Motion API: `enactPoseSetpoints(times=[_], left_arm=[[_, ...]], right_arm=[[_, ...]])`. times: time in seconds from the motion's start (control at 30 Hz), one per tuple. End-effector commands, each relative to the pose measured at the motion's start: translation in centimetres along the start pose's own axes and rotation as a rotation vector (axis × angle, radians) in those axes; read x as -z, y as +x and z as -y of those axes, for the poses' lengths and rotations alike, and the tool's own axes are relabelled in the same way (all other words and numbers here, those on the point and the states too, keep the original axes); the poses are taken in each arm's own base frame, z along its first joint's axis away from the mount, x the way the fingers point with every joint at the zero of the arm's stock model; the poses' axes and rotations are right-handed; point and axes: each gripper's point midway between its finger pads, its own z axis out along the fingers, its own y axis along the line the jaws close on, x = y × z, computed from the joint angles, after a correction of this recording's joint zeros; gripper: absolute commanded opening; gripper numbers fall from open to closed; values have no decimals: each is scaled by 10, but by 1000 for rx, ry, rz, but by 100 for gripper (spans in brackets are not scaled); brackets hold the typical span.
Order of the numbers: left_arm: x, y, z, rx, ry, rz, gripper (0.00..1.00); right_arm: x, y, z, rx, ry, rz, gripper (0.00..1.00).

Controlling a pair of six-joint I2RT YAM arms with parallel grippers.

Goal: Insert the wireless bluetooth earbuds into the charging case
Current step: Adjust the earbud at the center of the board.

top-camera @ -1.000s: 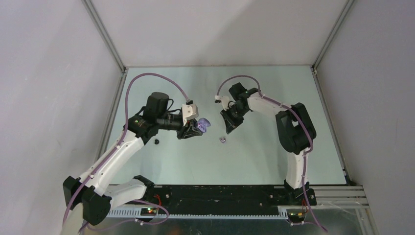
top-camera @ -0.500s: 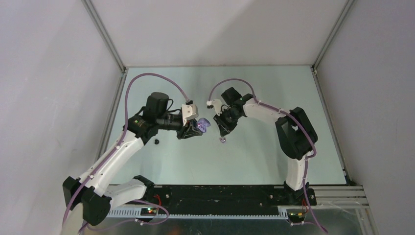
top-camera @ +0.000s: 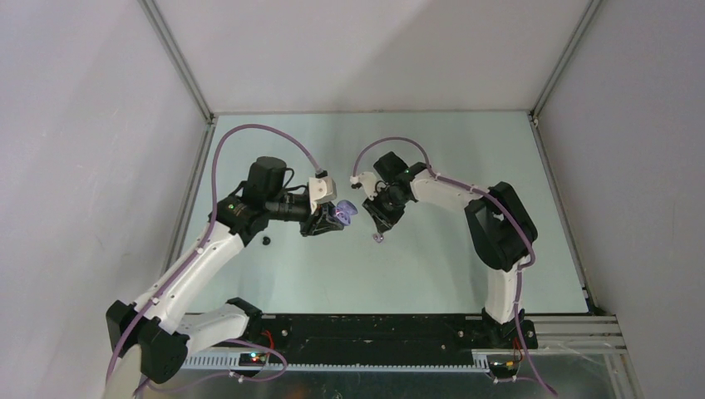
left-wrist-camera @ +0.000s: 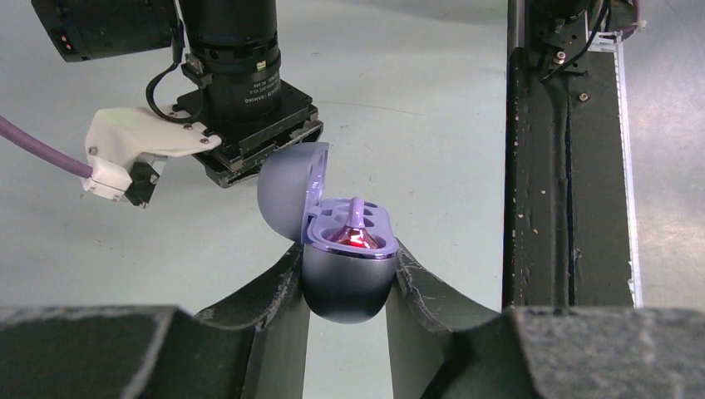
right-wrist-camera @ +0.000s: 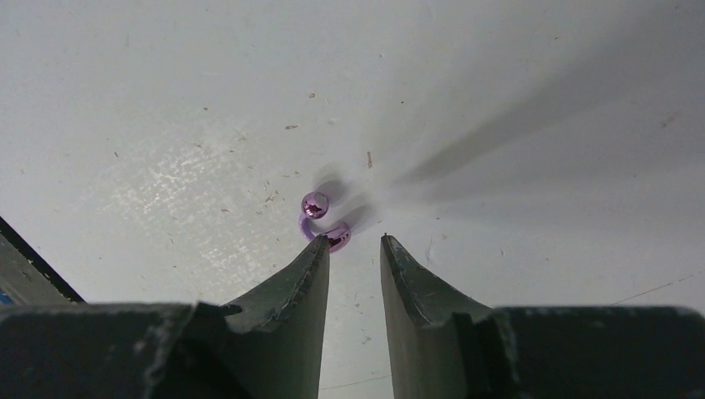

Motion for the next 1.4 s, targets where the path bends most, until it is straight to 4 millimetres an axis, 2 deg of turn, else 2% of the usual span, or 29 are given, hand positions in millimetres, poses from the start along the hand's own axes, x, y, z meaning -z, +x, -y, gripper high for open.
enactPoseSetpoints(times=[0.0,0.27,0.5,0.63,0.8,0.97,1.1,1.2,1.23,1.37], left_arm=[[5,-12,0,-62,-11,35,0],[5,-12,0,-63,-10,35,0],[5,-11,0,-60,-9,33,0],[5,-11,0,-59,-9,33,0],[4,-12,0,-61,-9,35,0],[4,-11,0,-56,-5,33,0],[4,-11,-1,-56,-6,33,0],[4,-12,-1,-56,-6,34,0],[4,-11,0,-55,-6,34,0],[5,-12,0,-60,-7,36,0]], right_arm=[[-9,6,0,19,-1,-26,34],[-13,11,-4,17,-28,-42,34],[-14,9,3,7,5,-37,35],[-14,9,12,-6,43,-35,35],[-13,7,36,-36,155,-31,35],[-5,-9,55,-62,225,32,35],[5,-21,58,-69,221,68,35],[11,-23,56,-53,194,78,34],[16,-28,47,-39,140,101,34],[33,-22,13,74,-4,105,34]])
